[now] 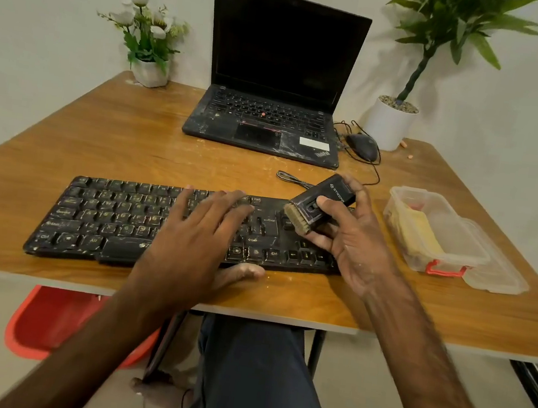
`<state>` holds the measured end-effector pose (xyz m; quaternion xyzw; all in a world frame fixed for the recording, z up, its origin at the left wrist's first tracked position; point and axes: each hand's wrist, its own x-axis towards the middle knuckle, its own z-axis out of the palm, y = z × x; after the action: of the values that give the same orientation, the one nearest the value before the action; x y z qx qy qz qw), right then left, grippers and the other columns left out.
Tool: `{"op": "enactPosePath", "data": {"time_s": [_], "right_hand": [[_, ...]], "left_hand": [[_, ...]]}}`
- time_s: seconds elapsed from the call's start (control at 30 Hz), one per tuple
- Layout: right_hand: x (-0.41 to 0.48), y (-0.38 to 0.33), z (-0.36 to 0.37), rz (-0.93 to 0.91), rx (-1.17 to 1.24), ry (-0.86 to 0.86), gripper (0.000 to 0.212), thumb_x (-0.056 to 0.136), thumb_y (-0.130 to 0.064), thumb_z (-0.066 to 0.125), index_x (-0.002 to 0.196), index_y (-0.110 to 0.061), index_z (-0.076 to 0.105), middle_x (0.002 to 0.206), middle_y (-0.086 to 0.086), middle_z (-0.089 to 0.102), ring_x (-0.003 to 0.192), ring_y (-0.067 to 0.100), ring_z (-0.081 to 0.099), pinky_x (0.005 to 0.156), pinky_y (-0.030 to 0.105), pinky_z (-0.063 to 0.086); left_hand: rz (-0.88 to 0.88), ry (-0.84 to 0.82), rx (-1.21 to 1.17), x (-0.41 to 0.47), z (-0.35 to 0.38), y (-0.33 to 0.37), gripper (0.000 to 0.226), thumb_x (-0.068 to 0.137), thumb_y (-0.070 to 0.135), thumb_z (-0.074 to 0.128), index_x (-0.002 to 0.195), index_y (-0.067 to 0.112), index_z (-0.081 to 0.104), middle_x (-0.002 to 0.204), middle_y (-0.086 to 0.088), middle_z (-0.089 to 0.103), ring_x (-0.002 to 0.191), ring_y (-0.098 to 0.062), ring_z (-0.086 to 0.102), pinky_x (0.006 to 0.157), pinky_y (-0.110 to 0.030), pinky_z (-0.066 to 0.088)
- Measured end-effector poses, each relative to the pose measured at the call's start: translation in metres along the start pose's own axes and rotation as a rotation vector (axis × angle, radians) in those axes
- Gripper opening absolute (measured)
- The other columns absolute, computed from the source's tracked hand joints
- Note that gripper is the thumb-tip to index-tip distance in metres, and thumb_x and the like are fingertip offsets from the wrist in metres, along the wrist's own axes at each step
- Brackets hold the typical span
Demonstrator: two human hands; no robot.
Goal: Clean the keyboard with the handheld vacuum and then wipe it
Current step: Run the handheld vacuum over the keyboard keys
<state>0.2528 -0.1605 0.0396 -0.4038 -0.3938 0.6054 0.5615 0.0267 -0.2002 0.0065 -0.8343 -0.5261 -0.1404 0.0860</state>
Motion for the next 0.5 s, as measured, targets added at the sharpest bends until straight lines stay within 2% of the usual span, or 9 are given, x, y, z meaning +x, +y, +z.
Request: {"op": "enactPosePath", "data": {"time_s": [0.07, 0.17, 0.27, 0.4, 0.5], "right_hand": [[0.0, 0.0, 0.003, -0.022, -0.068, 0.007, 0.057, 0.086, -0.004, 0.069, 0.131, -0.034, 0.049, 0.124, 0.017, 0.063, 0.102, 0.032, 0.07, 0.068, 0.039, 0.06], [-0.005, -0.001, 0.007, -0.067, -0.172, 0.011, 0.063, 0.082, -0.001, 0.072, 0.13, -0.036, 0.051, 0.118, 0.019, 0.063, 0.099, 0.031, 0.071, 0.063, 0.035, 0.059], [-0.015, -0.005, 0.011, -0.186, -0.313, -0.066, 0.064, 0.081, 0.002, 0.072, 0.131, -0.033, 0.052, 0.113, 0.005, 0.065, 0.101, 0.024, 0.07, 0.068, 0.035, 0.06], [-0.033, -0.007, 0.011, -0.478, -0.731, -0.293, 0.066, 0.082, -0.007, 0.076, 0.136, -0.033, 0.048, 0.13, -0.01, 0.054, 0.112, 0.016, 0.063, 0.077, 0.032, 0.06], [-0.041, -0.001, 0.008, -0.731, -1.131, -0.432, 0.065, 0.085, -0.019, 0.075, 0.141, -0.032, 0.044, 0.131, -0.01, 0.055, 0.111, 0.007, 0.059, 0.082, 0.022, 0.057]], "left_hand": [[-0.024, 0.036, -0.039, -0.004, 0.003, -0.005, 0.088, 0.089, 0.081, 0.022, 0.143, 0.015, 0.046, 0.15, -0.011, 0.047, 0.137, -0.029, 0.047, 0.112, -0.064, 0.031], [-0.048, -0.001, -0.052, -0.005, 0.005, -0.006, 0.087, 0.089, 0.081, 0.022, 0.143, 0.017, 0.044, 0.151, -0.008, 0.046, 0.138, -0.026, 0.045, 0.114, -0.062, 0.029], [-0.055, -0.02, -0.052, -0.006, 0.007, -0.005, 0.084, 0.089, 0.08, 0.026, 0.144, 0.019, 0.045, 0.151, -0.005, 0.046, 0.138, -0.022, 0.044, 0.116, -0.053, 0.024], [-0.065, -0.007, -0.085, -0.007, 0.009, -0.006, 0.082, 0.088, 0.08, 0.03, 0.142, 0.02, 0.047, 0.149, -0.003, 0.047, 0.137, -0.02, 0.045, 0.117, -0.053, 0.026], [-0.065, -0.021, -0.095, -0.007, 0.009, -0.005, 0.081, 0.089, 0.079, 0.03, 0.141, 0.02, 0.048, 0.147, -0.002, 0.048, 0.134, -0.019, 0.047, 0.117, -0.056, 0.032]]}}
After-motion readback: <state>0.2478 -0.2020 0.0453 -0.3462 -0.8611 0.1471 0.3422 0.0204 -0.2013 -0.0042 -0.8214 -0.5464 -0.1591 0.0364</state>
